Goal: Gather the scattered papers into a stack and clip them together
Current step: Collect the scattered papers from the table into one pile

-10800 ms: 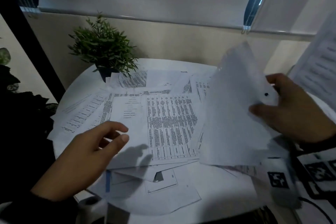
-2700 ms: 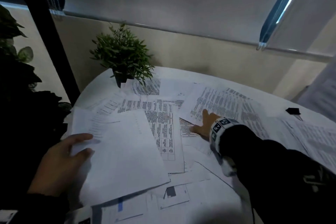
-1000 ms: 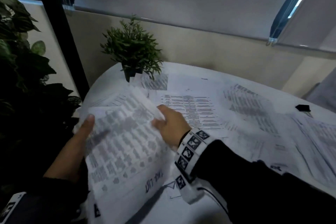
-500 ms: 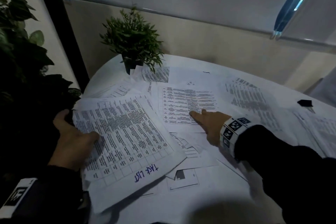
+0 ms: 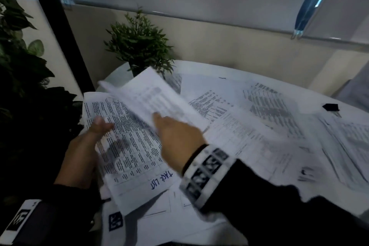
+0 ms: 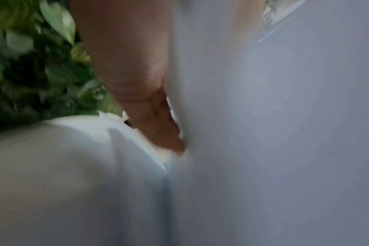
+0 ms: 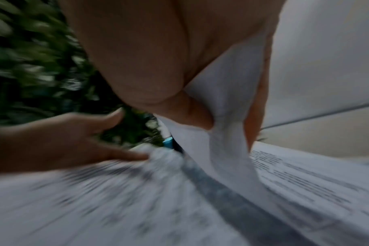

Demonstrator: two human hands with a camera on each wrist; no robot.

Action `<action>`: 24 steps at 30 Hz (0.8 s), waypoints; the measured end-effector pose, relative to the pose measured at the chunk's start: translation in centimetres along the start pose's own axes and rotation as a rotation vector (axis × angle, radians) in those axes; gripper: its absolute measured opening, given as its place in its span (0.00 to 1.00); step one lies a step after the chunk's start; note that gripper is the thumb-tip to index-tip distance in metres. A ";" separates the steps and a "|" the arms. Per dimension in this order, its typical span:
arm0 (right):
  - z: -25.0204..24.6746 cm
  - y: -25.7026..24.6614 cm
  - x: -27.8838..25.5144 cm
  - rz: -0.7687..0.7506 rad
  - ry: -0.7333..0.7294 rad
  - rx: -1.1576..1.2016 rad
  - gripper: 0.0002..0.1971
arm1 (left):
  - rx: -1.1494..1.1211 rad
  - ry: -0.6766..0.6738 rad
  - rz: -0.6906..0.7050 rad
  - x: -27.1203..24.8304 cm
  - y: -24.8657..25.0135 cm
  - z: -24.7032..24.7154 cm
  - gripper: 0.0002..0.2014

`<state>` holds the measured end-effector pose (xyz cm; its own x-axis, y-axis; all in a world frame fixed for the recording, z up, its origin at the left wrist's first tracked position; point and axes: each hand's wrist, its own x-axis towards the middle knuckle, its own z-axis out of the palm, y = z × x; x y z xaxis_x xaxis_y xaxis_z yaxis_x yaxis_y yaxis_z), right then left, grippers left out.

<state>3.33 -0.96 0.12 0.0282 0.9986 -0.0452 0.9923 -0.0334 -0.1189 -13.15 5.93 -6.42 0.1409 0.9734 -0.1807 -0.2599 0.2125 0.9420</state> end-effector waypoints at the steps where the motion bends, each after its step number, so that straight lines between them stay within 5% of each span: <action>1: 0.9 -2.0 -0.2 -0.082 -0.054 0.049 0.31 | -0.008 -0.059 -0.010 0.0 -0.2 0.0 0.24; 4: 2.1 -4.5 -0.5 -0.226 -0.302 0.324 0.28 | 0.340 -0.060 0.082 0.6 -0.8 -1.5 0.23; 6: 1.0 -2.0 0.2 -0.142 -0.422 0.425 0.36 | 0.512 0.058 0.074 1.9 -1.6 -3.3 0.22; 8: 0.1 4.3 1.2 0.063 -0.347 0.487 0.42 | 0.498 0.063 0.066 3.4 -2.3 -5.0 0.22; 11: -0.9 16.1 1.8 0.436 -0.176 0.077 0.64 | 0.502 0.028 0.149 5.7 -4.6 -7.6 0.26; 13: -0.6 22.5 1.3 0.595 -0.288 -0.114 0.74 | 0.497 0.021 0.196 5.4 -4.2 -7.1 0.31; 16: 0.0 28.0 0.2 0.627 -0.437 -0.101 0.87 | 0.492 0.080 0.176 2.7 -1.6 -3.4 0.30; 18: -0.1 27.1 -0.4 0.612 -0.398 -0.112 0.78 | 0.447 0.108 0.184 3.1 -2.6 -3.9 0.30; 21: -0.2 26.0 -0.2 0.576 -0.344 -0.053 0.52 | 0.468 0.108 0.179 8.5 -10.1 -10.6 0.47; 24: -1.7 26.1 0.0 0.560 -0.350 -0.090 0.34 | 0.470 0.126 0.243 5.0 -5.3 -6.7 0.38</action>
<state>29.46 -1.80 -1.33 0.5166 0.7585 -0.3972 0.8458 -0.5241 0.0992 -17.48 10.23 -14.23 0.0073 0.9986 0.0532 0.1888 -0.0536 0.9806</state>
